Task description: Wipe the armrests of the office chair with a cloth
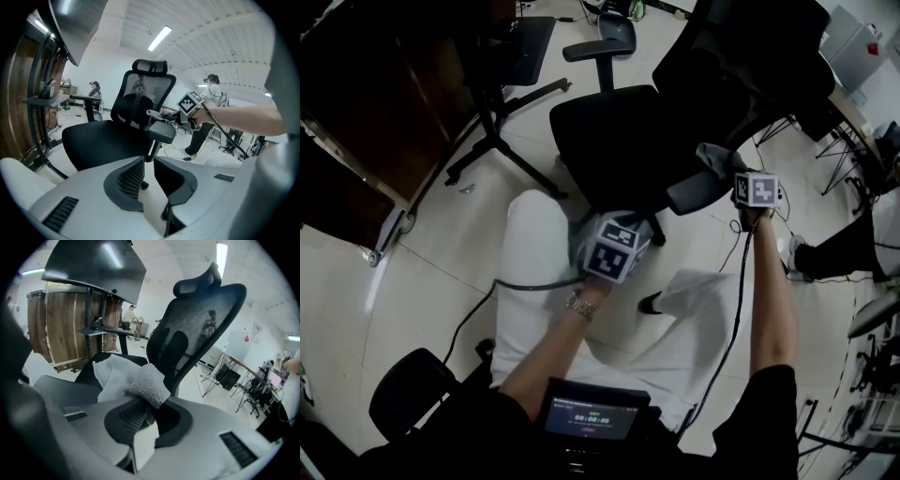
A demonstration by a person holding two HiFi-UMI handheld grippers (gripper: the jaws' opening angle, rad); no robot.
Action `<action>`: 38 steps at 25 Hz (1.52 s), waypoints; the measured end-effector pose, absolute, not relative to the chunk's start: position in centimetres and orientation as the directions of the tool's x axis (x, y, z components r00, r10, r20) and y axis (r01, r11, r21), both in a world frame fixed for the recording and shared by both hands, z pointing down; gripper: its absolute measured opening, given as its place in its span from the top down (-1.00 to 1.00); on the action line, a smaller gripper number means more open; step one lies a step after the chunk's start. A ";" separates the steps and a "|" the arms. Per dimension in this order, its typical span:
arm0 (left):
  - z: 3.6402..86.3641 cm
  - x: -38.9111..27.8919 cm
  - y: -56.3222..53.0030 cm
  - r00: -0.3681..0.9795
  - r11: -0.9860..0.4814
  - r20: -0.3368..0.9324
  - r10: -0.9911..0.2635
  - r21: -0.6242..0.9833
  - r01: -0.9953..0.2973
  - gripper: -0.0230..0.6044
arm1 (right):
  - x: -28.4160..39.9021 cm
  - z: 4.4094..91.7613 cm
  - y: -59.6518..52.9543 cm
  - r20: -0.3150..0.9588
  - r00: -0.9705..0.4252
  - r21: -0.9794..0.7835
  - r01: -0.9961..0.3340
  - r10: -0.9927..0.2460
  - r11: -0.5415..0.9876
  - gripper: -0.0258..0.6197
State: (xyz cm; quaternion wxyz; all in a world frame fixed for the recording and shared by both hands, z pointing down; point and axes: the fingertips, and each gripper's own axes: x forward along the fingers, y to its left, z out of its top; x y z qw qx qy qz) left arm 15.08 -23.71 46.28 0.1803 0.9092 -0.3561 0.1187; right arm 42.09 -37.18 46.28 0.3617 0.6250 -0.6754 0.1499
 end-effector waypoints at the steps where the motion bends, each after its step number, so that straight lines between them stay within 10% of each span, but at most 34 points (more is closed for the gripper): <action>1: 46.3 15.1 -23.7 0.719 -0.681 0.344 -0.604 0.244 -0.690 0.72 | 41.8 46.3 -36.7 0.671 0.031 0.242 -0.954 -0.741 0.179 0.82; 24: 44.5 15.5 -22.8 0.732 -0.697 0.310 -0.607 0.234 -0.677 0.72 | 21.2 45.2 -21.0 0.643 -0.458 0.094 -0.749 -0.614 0.656 0.82; 30: 44.5 15.1 -23.1 0.728 -0.690 0.308 -0.613 0.240 -0.683 0.72 | 28.8 37.8 -25.5 0.519 -0.379 0.133 -0.850 -0.766 0.510 0.83; 38: 45.2 15.2 -23.0 0.726 -0.690 0.320 -0.609 0.236 -0.684 0.72 | 44.1 43.1 -32.1 0.647 0.082 0.310 -0.937 -0.758 0.163 0.83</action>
